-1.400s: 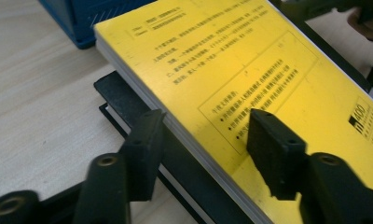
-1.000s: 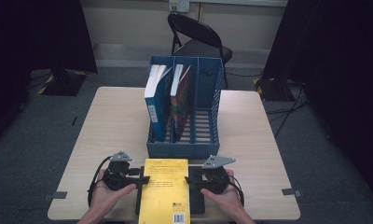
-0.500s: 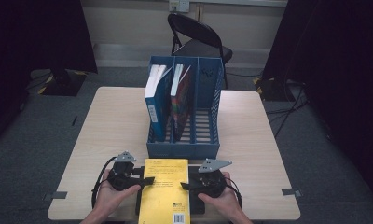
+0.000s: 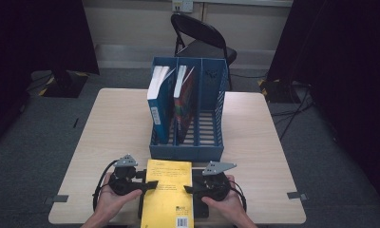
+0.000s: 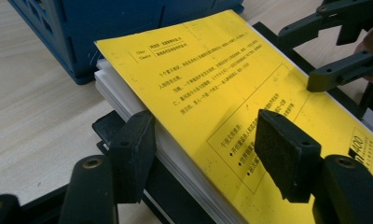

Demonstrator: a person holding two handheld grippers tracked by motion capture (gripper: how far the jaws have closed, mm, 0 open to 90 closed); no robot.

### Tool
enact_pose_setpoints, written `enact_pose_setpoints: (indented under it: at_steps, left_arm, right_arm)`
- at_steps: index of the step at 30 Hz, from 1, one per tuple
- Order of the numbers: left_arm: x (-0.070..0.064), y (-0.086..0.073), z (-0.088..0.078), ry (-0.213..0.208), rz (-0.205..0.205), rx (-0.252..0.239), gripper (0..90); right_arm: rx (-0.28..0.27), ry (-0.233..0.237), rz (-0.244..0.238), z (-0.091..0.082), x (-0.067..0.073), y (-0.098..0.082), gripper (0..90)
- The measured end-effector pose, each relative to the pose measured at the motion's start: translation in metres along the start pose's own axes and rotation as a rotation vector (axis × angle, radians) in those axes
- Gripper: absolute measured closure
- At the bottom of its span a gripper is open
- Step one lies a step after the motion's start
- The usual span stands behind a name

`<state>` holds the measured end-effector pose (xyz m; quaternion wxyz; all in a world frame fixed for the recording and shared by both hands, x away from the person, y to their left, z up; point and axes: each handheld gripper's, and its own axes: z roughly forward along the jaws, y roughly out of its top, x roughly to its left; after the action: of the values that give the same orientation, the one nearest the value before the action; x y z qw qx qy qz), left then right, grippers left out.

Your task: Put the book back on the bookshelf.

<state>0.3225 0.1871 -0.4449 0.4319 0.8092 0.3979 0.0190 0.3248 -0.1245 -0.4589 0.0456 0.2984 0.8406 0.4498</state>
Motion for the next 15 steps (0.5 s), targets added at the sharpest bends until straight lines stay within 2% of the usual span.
enact_pose_setpoints:
  at_steps: [5, 9, 11, 15]
  left_arm:
    - [-0.001, -0.002, -0.004, -0.030, -0.012, -0.008, 39.3]
    - [-0.001, -0.010, -0.007, -0.069, -0.078, -0.005, 39.7]
    - [-0.003, -0.012, -0.008, -0.070, -0.066, 0.008, 41.0]
    - [-0.002, -0.013, -0.009, -0.077, -0.093, 0.006, 40.7]
  right_arm:
    - [0.000, 0.002, 0.003, 0.000, 0.000, 0.000, 43.1]
    - [0.000, 0.009, 0.015, 0.000, -0.001, 0.000, 43.1]
    - [0.000, 0.007, 0.013, 0.000, -0.001, 0.000, 43.1]
    - [0.001, 0.008, 0.014, 0.000, -0.001, 0.000, 43.1]
